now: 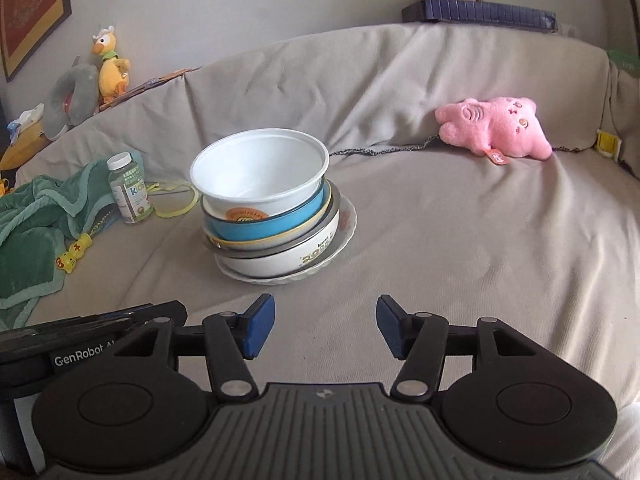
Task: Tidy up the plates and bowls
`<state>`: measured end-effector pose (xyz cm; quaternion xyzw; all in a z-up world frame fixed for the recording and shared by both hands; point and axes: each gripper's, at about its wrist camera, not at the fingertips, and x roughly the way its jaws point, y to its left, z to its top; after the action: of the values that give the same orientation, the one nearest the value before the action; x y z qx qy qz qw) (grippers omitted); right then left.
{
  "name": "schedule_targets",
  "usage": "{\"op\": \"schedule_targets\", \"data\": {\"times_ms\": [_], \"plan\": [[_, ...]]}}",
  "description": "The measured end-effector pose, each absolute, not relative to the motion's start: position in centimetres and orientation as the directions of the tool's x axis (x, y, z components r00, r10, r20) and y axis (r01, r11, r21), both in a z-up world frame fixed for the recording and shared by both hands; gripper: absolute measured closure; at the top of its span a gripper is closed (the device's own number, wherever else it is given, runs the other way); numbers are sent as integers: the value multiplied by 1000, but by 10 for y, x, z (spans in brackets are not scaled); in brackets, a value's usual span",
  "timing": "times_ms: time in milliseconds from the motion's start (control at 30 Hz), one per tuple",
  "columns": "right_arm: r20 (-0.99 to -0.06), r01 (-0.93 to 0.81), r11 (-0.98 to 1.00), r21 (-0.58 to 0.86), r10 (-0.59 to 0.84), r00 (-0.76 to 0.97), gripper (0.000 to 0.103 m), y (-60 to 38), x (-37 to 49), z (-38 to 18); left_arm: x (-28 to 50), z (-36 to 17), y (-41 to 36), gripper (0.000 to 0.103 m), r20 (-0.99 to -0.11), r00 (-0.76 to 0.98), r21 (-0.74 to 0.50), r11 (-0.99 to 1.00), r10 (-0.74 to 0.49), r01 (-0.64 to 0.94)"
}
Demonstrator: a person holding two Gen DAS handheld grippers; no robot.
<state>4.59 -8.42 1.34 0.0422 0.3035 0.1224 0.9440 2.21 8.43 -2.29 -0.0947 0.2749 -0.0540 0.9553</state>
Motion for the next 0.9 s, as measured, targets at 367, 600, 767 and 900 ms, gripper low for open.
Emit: {"op": "schedule_targets", "data": {"times_ms": [367, 600, 767, 900], "plan": [[-517, -237, 963, 126, 268, 813, 36, -81, 4, -12, -31, -33, 40, 86, -425, 905, 24, 1000, 0, 11], [-512, -234, 966, 106, 255, 820, 36, -81, -4, -17, -30, -35, 43, 86, -444, 896, 0, 1000, -9, 9], [-506, -236, 966, 110, 258, 823, 36, -82, -5, -16, -31, -36, 43, 86, -448, 894, -3, 1000, -9, 9], [-510, -236, 965, 111, 259, 821, 36, -82, -5, -15, -31, -36, 44, 86, -453, 891, -8, 1000, -13, 10]]}}
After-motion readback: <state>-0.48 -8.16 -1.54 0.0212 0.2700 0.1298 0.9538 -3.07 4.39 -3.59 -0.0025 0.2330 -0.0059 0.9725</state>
